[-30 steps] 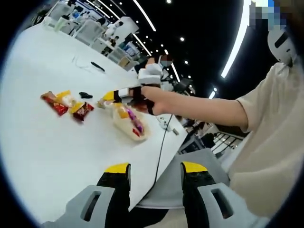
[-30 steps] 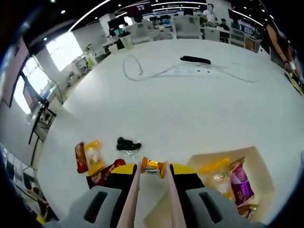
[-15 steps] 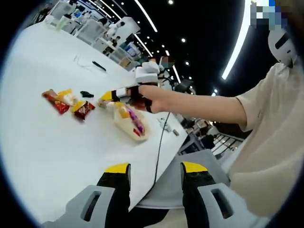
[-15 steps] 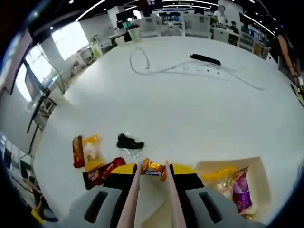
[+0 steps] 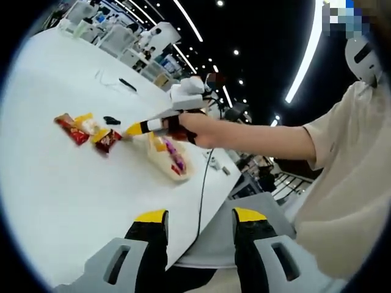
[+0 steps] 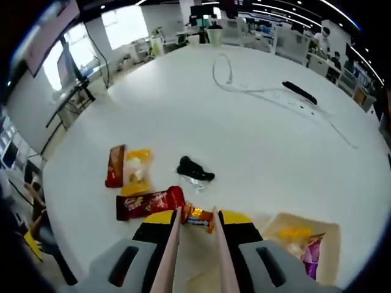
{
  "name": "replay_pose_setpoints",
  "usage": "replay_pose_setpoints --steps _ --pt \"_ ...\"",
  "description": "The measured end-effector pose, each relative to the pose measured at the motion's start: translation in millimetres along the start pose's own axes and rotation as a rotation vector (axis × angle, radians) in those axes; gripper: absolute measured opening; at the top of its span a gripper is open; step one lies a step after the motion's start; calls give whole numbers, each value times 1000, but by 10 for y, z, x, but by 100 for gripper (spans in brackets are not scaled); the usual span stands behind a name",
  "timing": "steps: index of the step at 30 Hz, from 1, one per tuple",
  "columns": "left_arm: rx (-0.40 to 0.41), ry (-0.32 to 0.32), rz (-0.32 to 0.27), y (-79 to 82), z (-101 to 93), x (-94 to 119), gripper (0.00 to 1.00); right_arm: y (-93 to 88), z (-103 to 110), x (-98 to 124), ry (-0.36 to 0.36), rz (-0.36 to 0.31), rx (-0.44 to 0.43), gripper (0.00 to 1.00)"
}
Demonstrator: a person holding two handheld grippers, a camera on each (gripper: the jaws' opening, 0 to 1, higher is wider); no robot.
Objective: Place the target food into the container with the food tongs after gripping and lifting it, then release it inside without dropping or visibly crushing the food.
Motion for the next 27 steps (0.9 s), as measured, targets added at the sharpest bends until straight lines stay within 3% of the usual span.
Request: replay_pose_setpoints --steps 13,27 --pt "-7 -4 -15 -5 -29 31 41 -191 300 15 51 52 109 27" --pt "-21 -2 -44 -48 -91 129 41 -580 715 83 107 94 200 27"
Point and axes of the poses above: the point that each gripper's makers call its tool centre point, and the gripper's own axes: x roughly backward along the fingers, z roughly to its left, y roughly out of its top, the point moved 7 cm from there along x, roughly backward along the fingers, and after that the axes turned 15 degrees about y, right-handed, at the moved point
